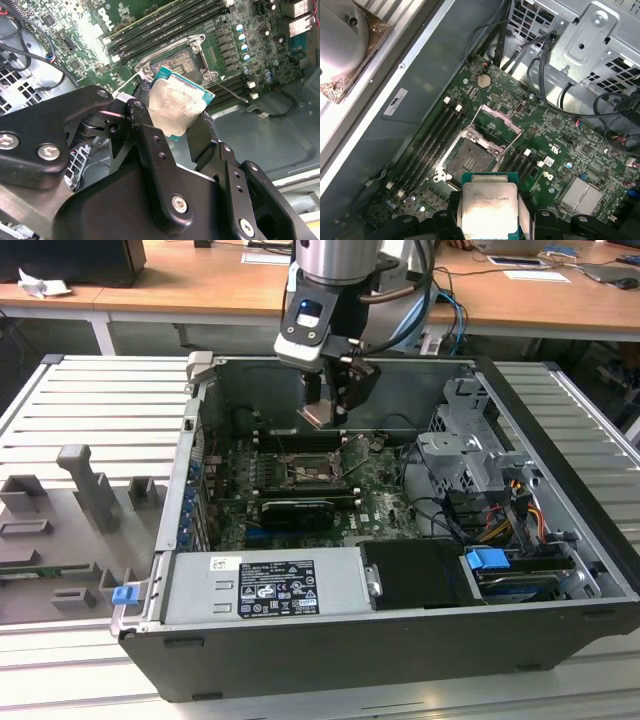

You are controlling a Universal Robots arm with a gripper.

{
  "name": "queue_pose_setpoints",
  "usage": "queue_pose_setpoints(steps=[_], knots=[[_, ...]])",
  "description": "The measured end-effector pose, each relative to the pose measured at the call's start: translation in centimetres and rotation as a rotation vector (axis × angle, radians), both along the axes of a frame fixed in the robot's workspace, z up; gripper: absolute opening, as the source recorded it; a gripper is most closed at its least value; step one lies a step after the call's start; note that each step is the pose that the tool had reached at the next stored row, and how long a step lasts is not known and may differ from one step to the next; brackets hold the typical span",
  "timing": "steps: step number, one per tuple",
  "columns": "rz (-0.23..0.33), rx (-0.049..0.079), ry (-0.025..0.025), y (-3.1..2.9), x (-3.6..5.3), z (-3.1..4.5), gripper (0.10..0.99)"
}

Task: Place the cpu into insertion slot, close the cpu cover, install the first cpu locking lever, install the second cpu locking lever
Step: 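Place the cpu into insertion slot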

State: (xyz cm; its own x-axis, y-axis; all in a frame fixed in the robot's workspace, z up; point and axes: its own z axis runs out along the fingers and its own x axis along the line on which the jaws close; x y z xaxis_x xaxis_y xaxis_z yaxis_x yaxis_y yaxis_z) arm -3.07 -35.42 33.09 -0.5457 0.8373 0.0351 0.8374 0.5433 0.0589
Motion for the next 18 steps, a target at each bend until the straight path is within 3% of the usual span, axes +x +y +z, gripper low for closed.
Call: queue_pose_setpoints(steps=[18], knots=[[-0.1, 0.0, 0.0121, 0.0, 0.0, -0.6, 0.537]])
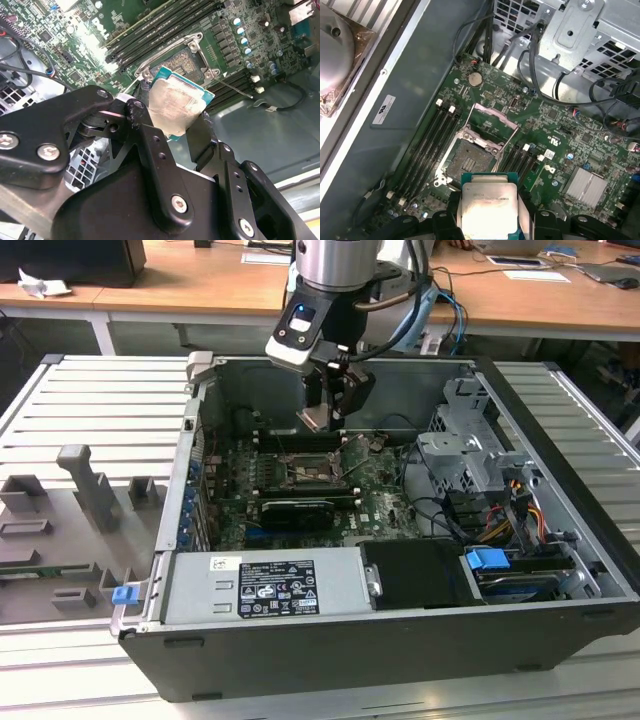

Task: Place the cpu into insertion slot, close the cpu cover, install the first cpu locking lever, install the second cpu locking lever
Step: 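Place the cpu into insertion slot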

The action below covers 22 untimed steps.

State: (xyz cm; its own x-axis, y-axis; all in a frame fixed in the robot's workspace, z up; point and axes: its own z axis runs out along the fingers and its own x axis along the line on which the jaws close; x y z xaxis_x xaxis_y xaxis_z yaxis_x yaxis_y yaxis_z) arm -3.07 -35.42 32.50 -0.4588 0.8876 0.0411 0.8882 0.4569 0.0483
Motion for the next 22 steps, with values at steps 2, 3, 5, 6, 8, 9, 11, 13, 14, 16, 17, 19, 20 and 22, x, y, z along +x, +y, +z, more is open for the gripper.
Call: queue_pose_setpoints(steps=[2, 3, 5, 6, 8, 9, 11, 13, 14, 16, 17, 19, 20, 22], knots=[[-0.008, 0.0, 0.0011, 0.0, 0.0, -0.05, 0.537], [-0.012, 0.0, 0.0016, 0.0, 0.0, -0.07, 0.537], [-0.025, 0.0, 0.0038, 0.0, 0.0, -0.15, 0.537], [-0.028, 0.0, 0.0044, 0.0, 0.0, -0.18, 0.537], [-0.038, 0.0, 0.0061, 0.0, 0.0, -0.24, 0.537], [-0.045, 0.0, 0.0072, 0.0, 0.0, -0.28, 0.537], [-0.063, 0.0, 0.0096, 0.0, 0.0, -0.39, 0.537], [-0.075, 0.0, 0.0107, 0.0, 0.0, -0.45, 0.537], [-0.079, 0.0, 0.0111, 0.0, 0.0, -0.48, 0.537], [-0.093, -0.001, 0.0119, 0.0, 0.0, -0.64, 0.537], [-0.111, -0.003, 0.0127, 0.0, 0.01, -0.81, 0.537], [-0.149, -0.003, 0.0149, 0.0, 0.0, -1.02, 0.537], [-0.162, -0.003, 0.0159, 0.0, 0.0, -1.09, 0.537], [-0.195, -0.003, 0.0188, 0.0, -0.01, -1.26, 0.537]])
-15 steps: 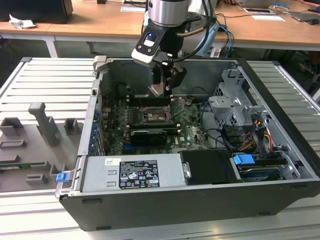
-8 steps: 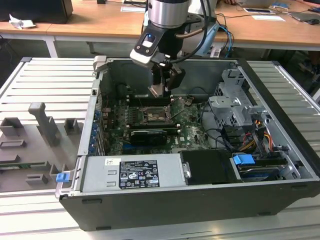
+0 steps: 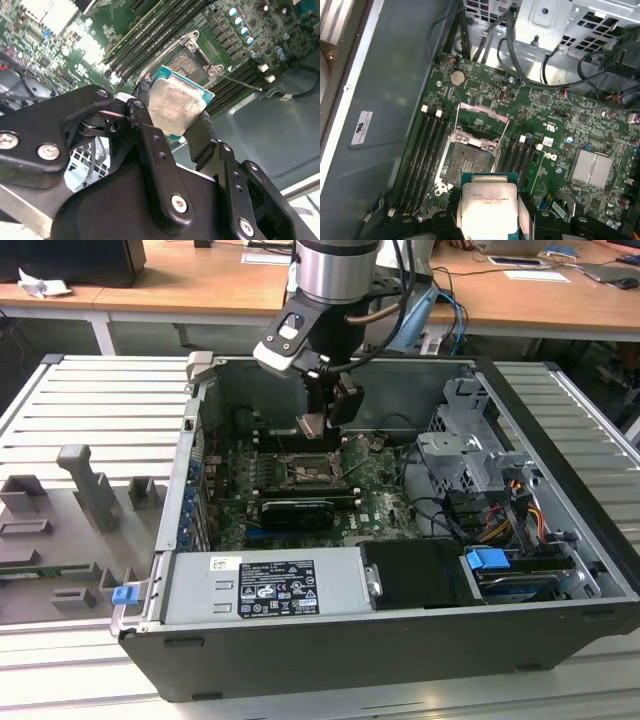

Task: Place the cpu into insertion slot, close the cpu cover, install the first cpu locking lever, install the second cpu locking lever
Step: 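Place the cpu into insertion slot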

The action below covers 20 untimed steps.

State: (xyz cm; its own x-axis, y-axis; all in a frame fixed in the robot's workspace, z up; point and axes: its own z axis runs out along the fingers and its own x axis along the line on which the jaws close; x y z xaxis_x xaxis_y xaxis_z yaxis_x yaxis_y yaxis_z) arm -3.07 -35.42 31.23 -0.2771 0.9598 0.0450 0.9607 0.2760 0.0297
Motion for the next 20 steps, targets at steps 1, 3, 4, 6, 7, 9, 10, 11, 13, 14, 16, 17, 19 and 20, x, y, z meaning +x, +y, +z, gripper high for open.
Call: queue_pose_setpoints(steps=[1, 3, 4, 6, 7, 9, 10, 11, 13, 14, 16, 17, 19, 20], knots=[[-0.011, 0.0, 0.001, 0.0, 0.0, -0.06, 0.537], [-0.031, 0.0, 0.0038, 0.0, 0.01, -0.2, 0.537], [-0.038, 0.0, 0.0051, 0.0, 0.01, -0.26, 0.537], [-0.051, 0.0, 0.007, 0.0, 0.01, -0.35, 0.537], [-0.059, 0.0, 0.0081, 0.0, 0.01, -0.42, 0.537], [-0.073, 0.0, 0.0096, 0.0, 0.01, -0.52, 0.537], [-0.082, 0.0, 0.0108, 0.0, 0.01, -0.59, 0.537], [-0.09, 0.0, 0.0117, 0.0, 0.01, -0.66, 0.537], [-0.099, 0.0, 0.013, 0.0, 0.01, -0.74, 0.537], [-0.108, 0.0, 0.0143, 0.0, 0.01, -0.82, 0.537], [-0.117, 0.0, 0.0154, 0.0, 0.01, -0.9, 0.537], [-0.122, 0.0, 0.0161, 0.0, 0.01, -0.94, 0.537], [-0.136, 0.0, 0.0181, 0.0, 0.01, -1.08, 0.537], [-0.144, 0.0, 0.0193, 0.0, 0.01, -1.16, 0.537]])
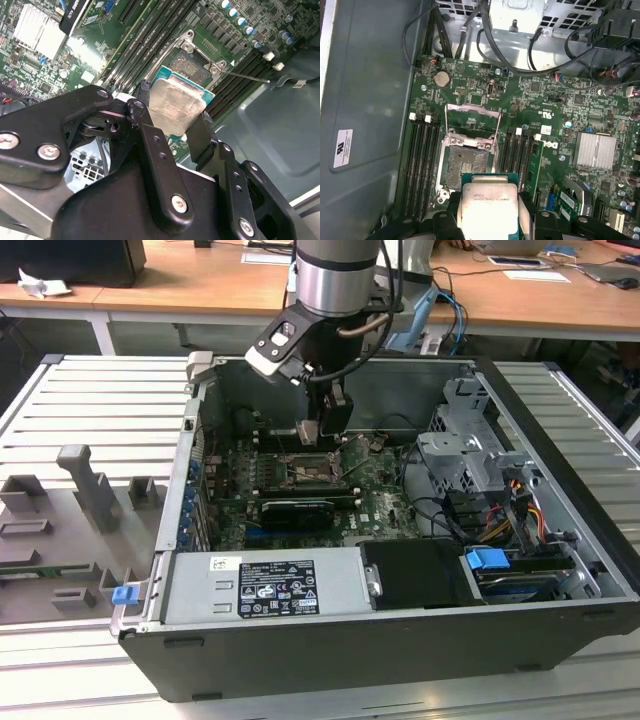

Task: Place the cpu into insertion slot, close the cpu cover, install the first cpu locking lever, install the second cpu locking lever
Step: 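Place the cpu into insertion slot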

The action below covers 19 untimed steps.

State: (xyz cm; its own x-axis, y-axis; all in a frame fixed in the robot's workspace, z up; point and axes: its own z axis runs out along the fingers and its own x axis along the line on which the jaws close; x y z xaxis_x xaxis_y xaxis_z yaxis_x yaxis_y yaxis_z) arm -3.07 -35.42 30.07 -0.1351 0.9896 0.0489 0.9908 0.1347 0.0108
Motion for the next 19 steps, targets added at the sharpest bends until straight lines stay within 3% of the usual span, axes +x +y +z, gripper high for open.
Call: queue_pose_setpoints(steps=[7, 19], knots=[[-0.042, 0.0, 0.0062, 0.0, 0.0, -0.37, 0.537], [-0.104, 0.0, 0.0114, 0.0, 0.0, -0.85, 0.537]])
